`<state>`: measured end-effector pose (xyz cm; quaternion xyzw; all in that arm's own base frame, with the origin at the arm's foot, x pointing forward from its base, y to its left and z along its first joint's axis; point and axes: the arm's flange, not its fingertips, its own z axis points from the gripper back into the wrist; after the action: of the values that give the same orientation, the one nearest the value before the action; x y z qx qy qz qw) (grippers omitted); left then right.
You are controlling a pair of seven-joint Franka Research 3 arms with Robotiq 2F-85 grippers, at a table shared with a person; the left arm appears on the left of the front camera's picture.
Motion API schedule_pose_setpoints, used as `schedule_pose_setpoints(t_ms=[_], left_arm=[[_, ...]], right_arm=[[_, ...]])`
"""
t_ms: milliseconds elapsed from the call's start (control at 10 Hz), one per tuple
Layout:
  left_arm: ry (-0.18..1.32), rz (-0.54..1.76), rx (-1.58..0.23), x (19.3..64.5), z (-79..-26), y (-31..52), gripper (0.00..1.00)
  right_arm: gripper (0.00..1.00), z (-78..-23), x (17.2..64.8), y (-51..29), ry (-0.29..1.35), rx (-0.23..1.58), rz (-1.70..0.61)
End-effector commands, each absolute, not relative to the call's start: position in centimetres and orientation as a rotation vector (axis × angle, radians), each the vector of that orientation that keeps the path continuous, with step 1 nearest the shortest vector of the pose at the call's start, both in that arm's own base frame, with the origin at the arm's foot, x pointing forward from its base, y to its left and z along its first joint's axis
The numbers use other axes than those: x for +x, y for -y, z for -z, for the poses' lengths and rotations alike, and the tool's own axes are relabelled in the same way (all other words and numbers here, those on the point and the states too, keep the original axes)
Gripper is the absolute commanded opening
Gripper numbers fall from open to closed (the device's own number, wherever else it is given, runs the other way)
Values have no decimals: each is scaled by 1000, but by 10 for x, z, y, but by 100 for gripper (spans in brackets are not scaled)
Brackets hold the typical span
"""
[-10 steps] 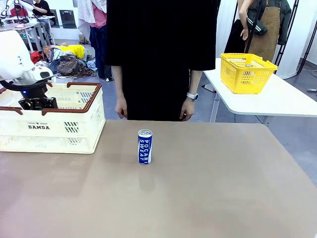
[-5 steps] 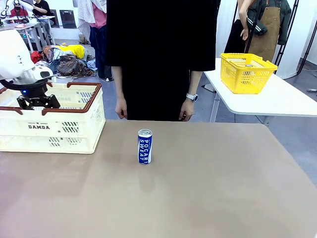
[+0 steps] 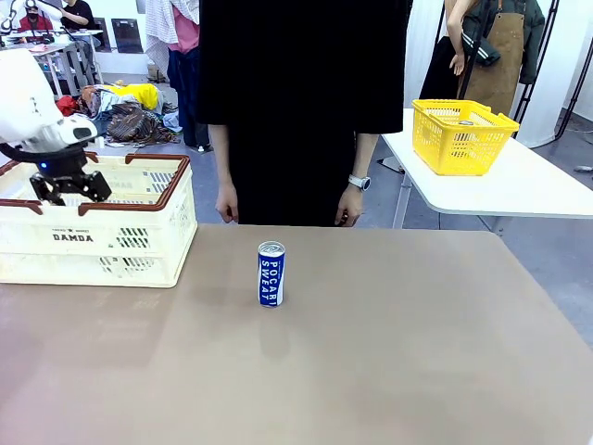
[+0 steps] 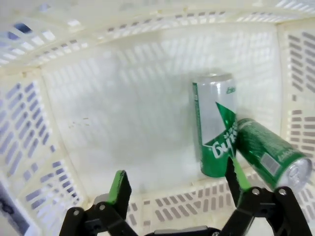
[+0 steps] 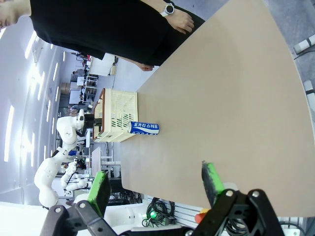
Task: Place the drinks into the Shopping basket.
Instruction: Pick up one drink and place it into the Shopping basket.
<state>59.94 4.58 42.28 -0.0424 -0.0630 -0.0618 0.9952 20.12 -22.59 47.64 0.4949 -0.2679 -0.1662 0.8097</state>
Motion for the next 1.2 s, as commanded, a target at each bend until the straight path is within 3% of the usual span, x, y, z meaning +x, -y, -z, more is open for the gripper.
schedule_pose_setpoints(t_ms=[0, 200, 500, 800, 1100], left_arm=[[200, 174, -115, 584, -493, -44, 100], [185, 183, -134, 564, -569, -25, 100], [72, 157, -237, 478, -642, 0, 100], [23, 148, -335, 356, -643, 3, 100], [63, 268, -645, 296, -613, -43, 100]], right_arm=[[100, -478, 202, 227, 595, 1071, 333], [100, -478, 202, 227, 595, 1071, 333], [100, -478, 202, 227, 595, 1071, 333], [100, -478, 202, 227, 595, 1071, 333], [100, -478, 202, 227, 595, 1071, 333]])
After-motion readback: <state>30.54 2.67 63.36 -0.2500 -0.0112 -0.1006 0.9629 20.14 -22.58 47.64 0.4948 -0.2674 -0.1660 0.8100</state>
